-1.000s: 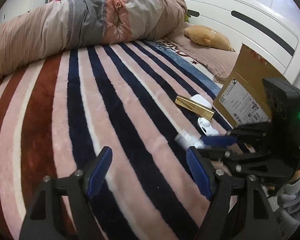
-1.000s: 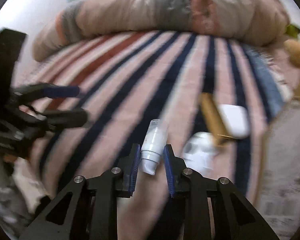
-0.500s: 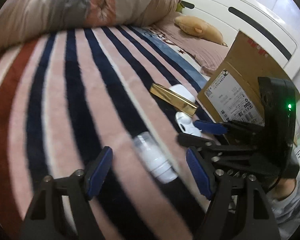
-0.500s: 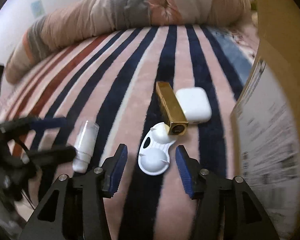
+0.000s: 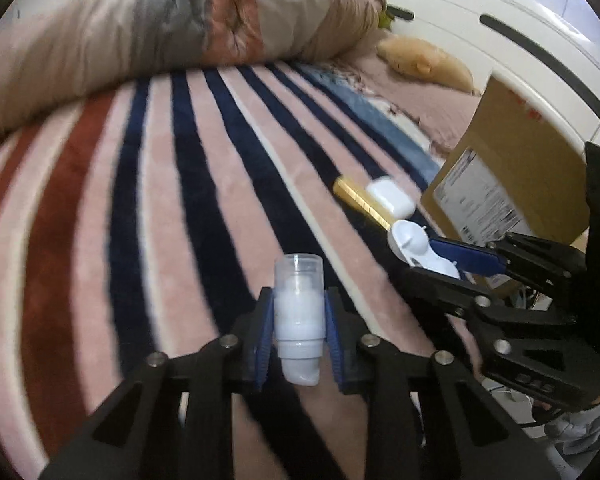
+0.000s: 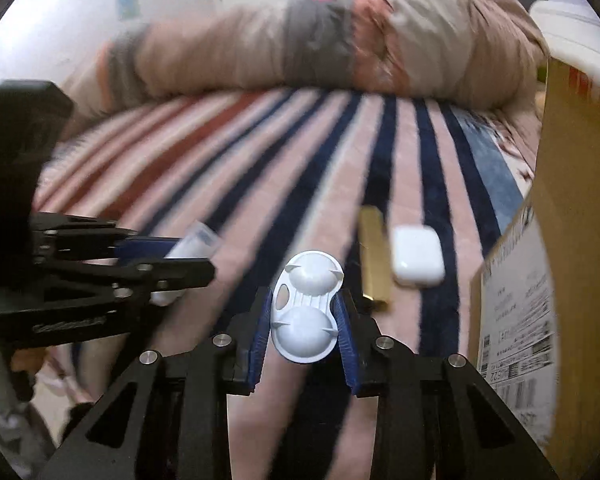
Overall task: Organize rigid objects
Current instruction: 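Drop the white cup item and white bottle into the cardboard box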
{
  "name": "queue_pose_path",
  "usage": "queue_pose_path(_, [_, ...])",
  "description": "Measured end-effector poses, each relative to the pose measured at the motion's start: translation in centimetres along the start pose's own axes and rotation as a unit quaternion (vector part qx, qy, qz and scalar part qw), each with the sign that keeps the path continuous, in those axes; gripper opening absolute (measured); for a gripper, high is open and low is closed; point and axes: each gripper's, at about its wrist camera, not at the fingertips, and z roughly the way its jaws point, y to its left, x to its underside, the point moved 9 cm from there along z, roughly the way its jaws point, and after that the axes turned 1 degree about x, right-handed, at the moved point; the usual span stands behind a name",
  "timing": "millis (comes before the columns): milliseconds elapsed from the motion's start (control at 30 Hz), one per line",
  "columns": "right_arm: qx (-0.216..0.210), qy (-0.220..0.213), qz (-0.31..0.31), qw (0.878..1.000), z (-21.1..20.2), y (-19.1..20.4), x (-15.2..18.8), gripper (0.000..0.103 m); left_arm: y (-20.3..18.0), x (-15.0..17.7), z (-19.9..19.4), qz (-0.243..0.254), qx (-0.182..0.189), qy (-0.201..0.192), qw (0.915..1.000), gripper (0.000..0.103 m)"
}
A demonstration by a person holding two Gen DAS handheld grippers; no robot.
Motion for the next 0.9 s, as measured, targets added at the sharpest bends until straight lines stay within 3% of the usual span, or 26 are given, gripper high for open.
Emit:
queue_pose_path(167, [-0.033, -0.081, -0.019, 0.996, -7.3, 1.5, -3.3, 0.027, -2.7, -3.0, -6.6, 0.032, -0.022, -0.046, 0.9982, 0.021])
queue_pose_path(367, [-0.033, -0.142, 0.003, 0.989, -15.3, -3.2, -4.7, 0.027, -11.4, -7.3, -10.9, 0.083, 0.033, -0.088, 0.9921, 0.021])
queue_pose_path(500, [-0.004, -0.148, 0.03, 0.988, -18.0, -8.7, -3.6, 0.027, -18.3, -9.9, -9.3, 0.124, 0.069, -0.078, 0.9868, 0.021])
queue_pose_path(633, [0.021, -0.117, 0.033, 0.992, -18.0, -13.3, -2.2, 0.027, -23.3, -10.8, -6.3, 0.161, 0.079, -0.052, 0.9824, 0.022])
queue_pose_path(900, [0.008, -0.06, 0.023, 0.998, -15.3, -16.3, 0.8, 0.028, -26.1, -11.8, 0.6, 0.189, 0.043, 0.012, 0.981, 0.022])
